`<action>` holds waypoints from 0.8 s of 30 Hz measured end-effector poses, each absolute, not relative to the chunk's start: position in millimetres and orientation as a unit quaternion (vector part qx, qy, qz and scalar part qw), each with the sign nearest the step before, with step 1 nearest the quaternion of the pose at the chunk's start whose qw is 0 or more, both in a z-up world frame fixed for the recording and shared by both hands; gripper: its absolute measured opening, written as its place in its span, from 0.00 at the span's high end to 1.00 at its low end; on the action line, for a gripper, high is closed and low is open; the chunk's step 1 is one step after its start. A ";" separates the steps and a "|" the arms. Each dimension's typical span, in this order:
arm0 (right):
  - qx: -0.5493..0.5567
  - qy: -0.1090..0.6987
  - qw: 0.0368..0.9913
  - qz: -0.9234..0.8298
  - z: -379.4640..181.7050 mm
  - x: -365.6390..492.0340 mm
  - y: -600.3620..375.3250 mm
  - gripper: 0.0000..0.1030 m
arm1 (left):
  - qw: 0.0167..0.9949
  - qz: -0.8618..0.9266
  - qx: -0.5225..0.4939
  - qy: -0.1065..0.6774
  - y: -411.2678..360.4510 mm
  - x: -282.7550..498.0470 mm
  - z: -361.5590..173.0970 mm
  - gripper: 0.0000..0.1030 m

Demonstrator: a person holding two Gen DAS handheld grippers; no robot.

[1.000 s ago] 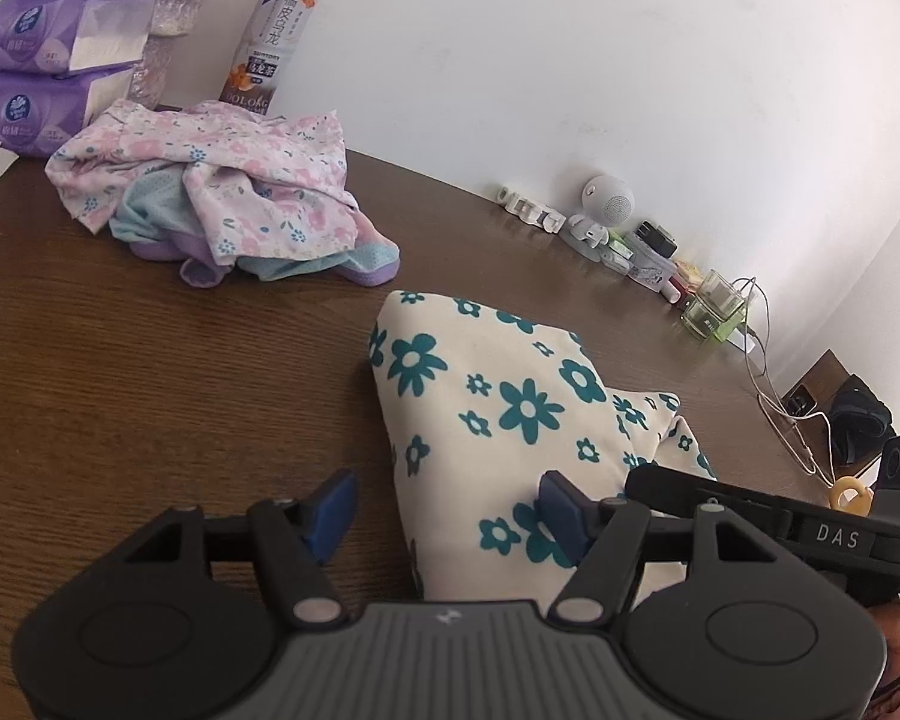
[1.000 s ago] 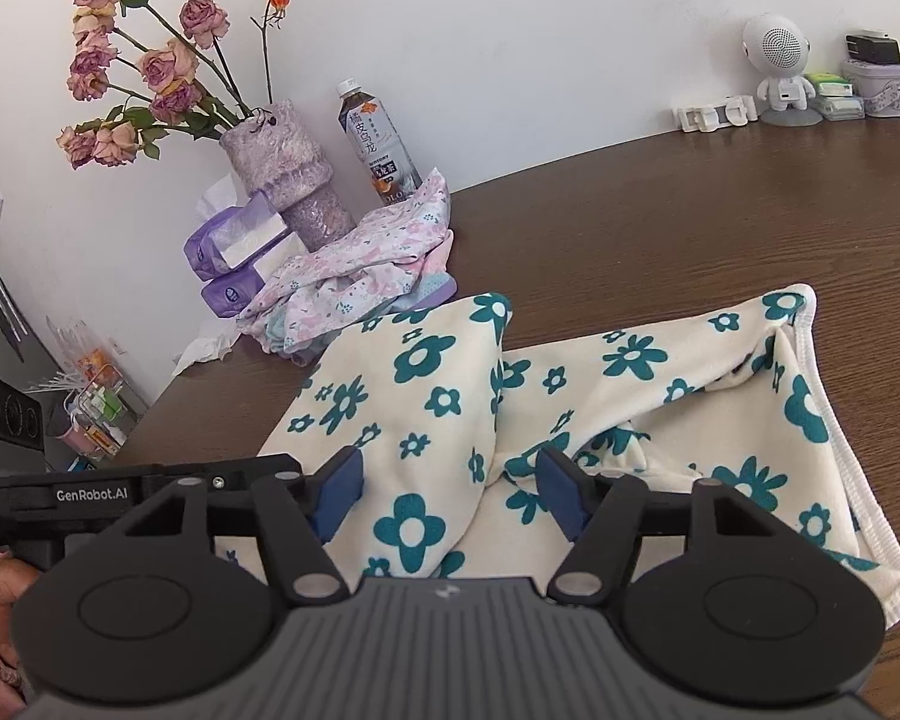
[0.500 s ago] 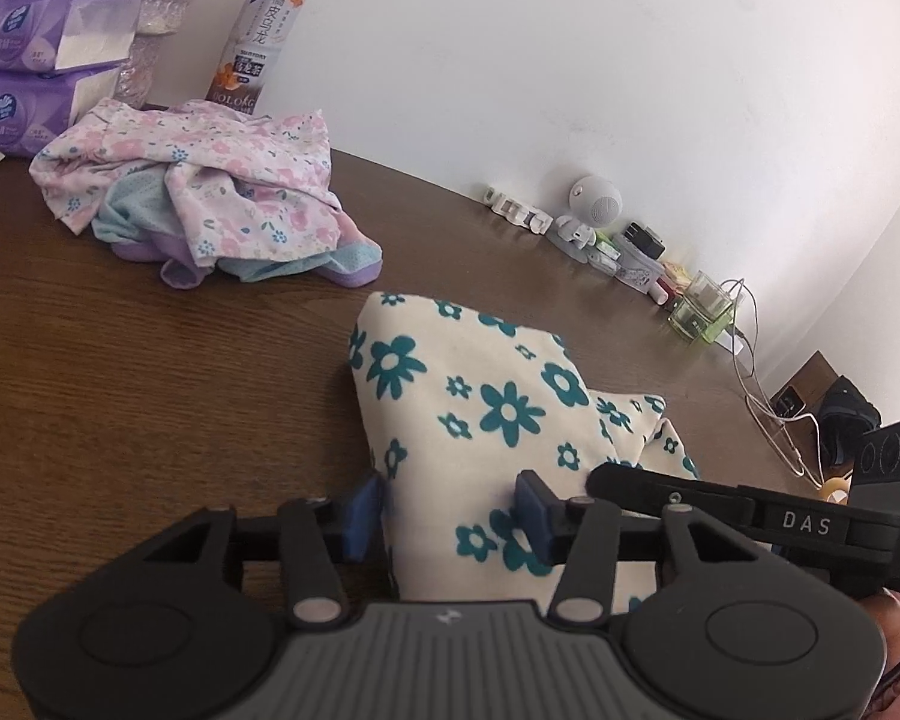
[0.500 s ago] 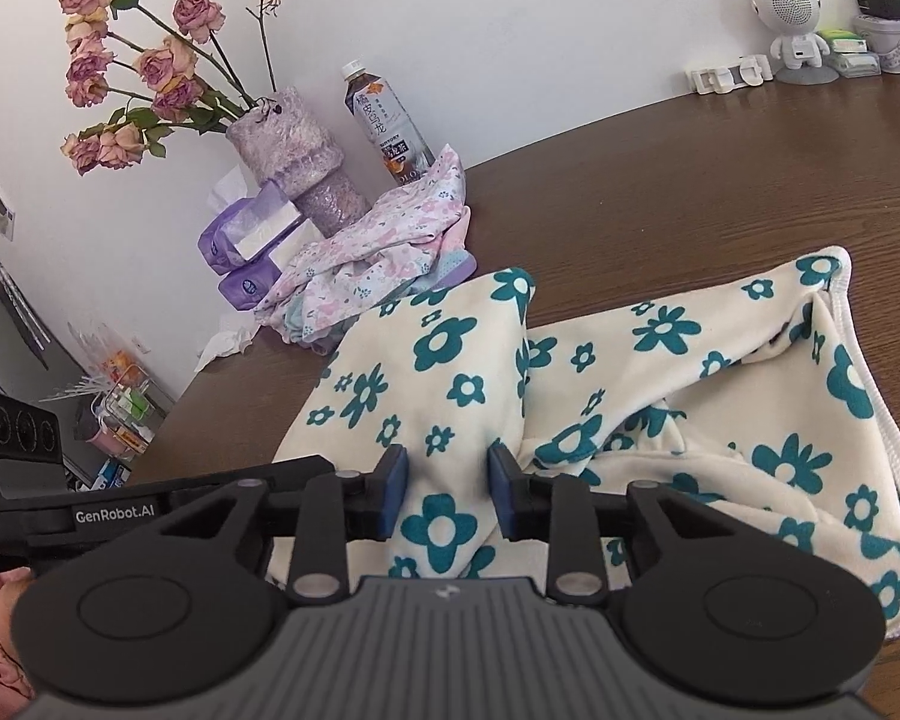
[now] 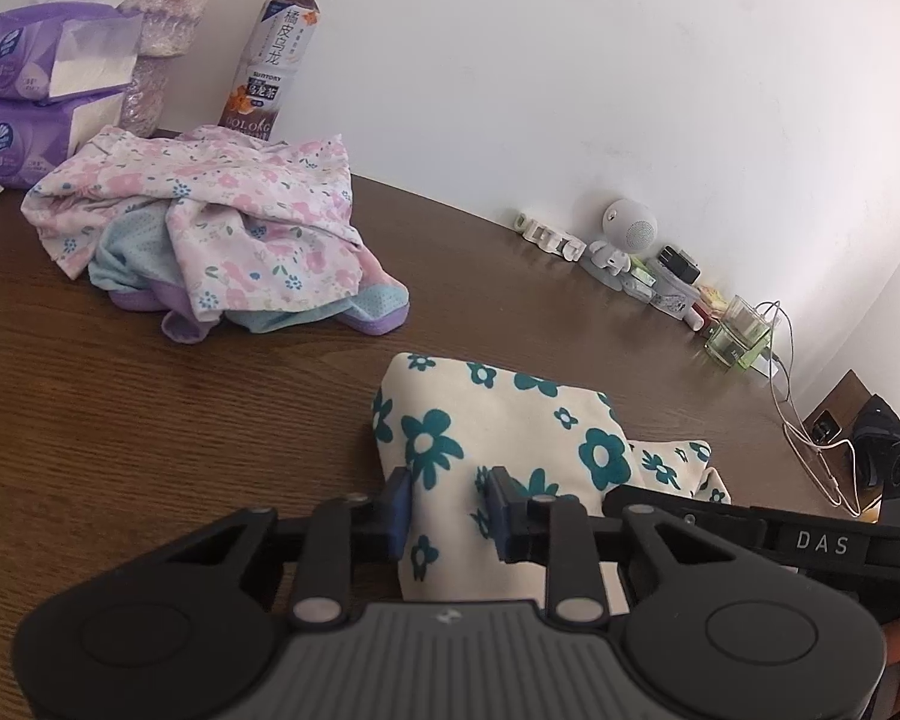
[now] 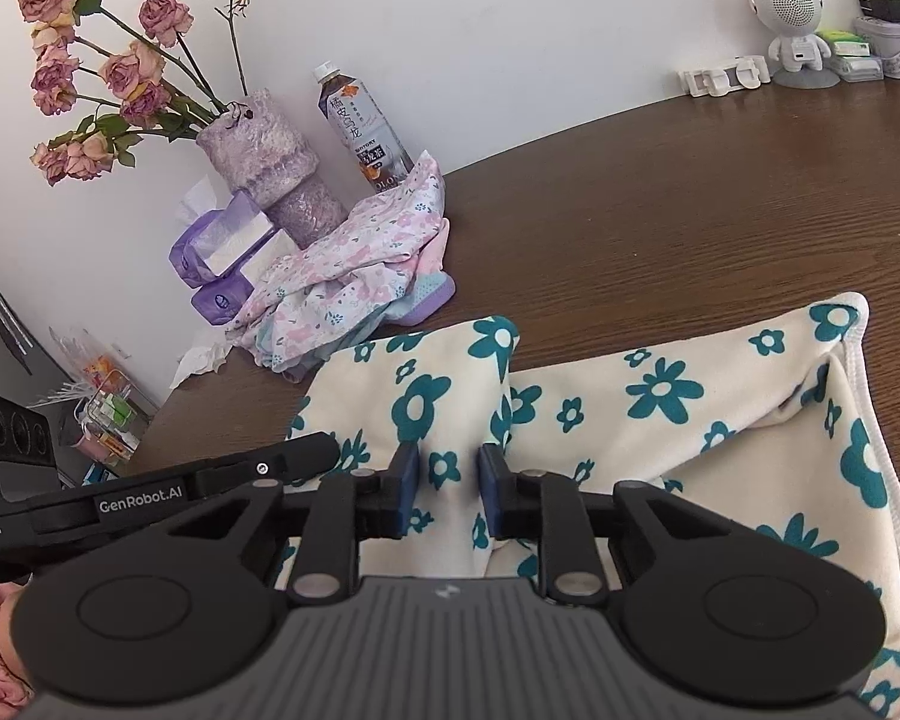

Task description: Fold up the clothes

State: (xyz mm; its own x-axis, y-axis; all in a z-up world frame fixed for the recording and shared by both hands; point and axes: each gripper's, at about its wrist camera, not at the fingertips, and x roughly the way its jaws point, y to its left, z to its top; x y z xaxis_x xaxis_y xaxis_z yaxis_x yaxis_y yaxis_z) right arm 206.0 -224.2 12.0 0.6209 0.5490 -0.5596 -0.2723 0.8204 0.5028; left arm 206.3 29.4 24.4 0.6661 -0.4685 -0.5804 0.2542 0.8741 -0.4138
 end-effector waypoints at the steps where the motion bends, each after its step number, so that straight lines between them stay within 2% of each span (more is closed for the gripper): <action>1: 0.191 0.366 0.880 0.233 11.6 205.4 -224.8 0.79 | 0.901 -0.198 -0.149 0.356 29.8 204.8 24.8 0.72; 2: 0.195 0.365 0.880 0.233 11.5 204.4 -226.2 0.75 | 0.902 -0.195 -0.147 0.357 30.2 203.3 25.1 0.62; 3: 0.200 0.364 0.879 0.233 11.4 203.4 -227.6 0.74 | 0.903 -0.192 -0.145 0.357 30.6 201.8 25.5 0.56; 4: 0.206 0.363 0.878 0.233 11.3 201.7 -229.7 0.66 | 0.904 -0.190 -0.140 0.355 31.1 198.7 26.1 0.49; 5: 0.213 0.363 0.876 0.234 11.8 198.3 -232.6 0.63 | 0.908 -0.189 -0.129 0.351 31.8 192.8 27.4 0.45; 8: 0.211 0.358 0.878 0.238 14.1 183.8 -237.7 0.62 | 0.910 -0.193 -0.118 0.348 34.9 176.8 30.0 0.40; 15: 0.186 0.360 0.882 0.241 10.8 163.1 -232.0 0.59 | 0.901 -0.215 -0.119 0.358 32.0 161.5 26.1 0.43; 16: 0.187 0.360 0.882 0.241 10.2 163.0 -232.1 0.59 | 0.899 -0.220 -0.120 0.359 31.3 161.1 25.2 0.50; 17: 0.190 0.361 0.880 0.242 9.3 163.6 -232.7 0.65 | 0.896 -0.227 -0.124 0.360 30.9 161.0 24.3 0.60; 19: 0.200 0.365 0.875 0.249 6.6 164.8 -233.4 0.75 | 0.896 -0.230 -0.122 0.360 29.7 160.6 23.9 0.61; 24: 0.196 0.362 0.877 0.250 5.8 164.4 -231.4 0.78 | 0.898 -0.229 -0.118 0.355 27.2 159.1 24.6 0.64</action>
